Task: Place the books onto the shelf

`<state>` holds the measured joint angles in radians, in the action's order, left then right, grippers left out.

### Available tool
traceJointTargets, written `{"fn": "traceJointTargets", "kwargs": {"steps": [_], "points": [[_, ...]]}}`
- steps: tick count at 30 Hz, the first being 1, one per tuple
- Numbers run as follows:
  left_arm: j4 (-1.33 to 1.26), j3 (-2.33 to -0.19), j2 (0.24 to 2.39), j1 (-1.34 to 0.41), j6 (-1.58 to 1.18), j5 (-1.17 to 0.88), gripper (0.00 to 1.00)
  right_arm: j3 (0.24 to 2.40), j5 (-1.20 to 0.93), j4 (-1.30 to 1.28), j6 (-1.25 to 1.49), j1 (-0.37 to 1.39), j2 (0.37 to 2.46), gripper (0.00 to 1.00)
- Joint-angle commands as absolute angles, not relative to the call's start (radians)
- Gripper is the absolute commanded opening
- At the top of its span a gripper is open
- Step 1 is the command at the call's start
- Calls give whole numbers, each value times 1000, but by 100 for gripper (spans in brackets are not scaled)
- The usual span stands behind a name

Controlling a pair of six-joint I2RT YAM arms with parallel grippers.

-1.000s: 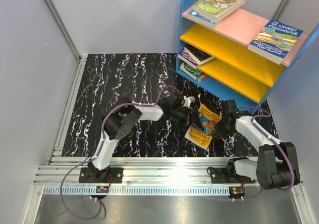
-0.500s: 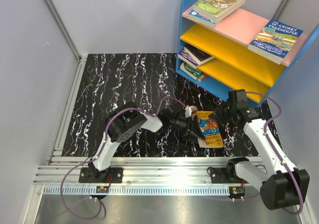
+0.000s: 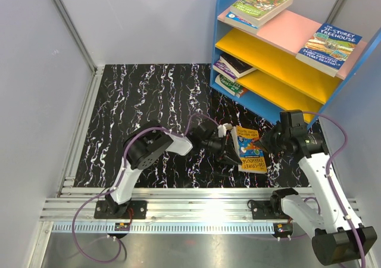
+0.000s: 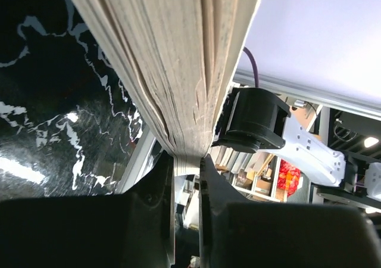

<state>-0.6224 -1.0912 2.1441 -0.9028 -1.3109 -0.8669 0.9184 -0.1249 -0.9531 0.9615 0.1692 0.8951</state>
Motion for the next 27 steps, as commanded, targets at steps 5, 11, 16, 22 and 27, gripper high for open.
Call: {"fn": "traceJointTargets", "kwargs": {"steps": [5,11,16,22,27], "points": [[-951,-1051,2034,-858,-1511,-854,0,934,-255,-998,934,176,897,96],[-1083,-1015,1948,-808,-1621,-835,0,899,-261,-1028,966,175,894,100],[-1178,-1014,1956,-808,-1715,-787,0,816,-298,-1003,1032,173,864,100],[-1299,-997,1980,-808,-1792,-759,0,759,-302,-899,1077,173,850,100],[-1316,-977,1971,-808,-1810,-746,0,879,-218,-902,1069,175,807,100]]}}
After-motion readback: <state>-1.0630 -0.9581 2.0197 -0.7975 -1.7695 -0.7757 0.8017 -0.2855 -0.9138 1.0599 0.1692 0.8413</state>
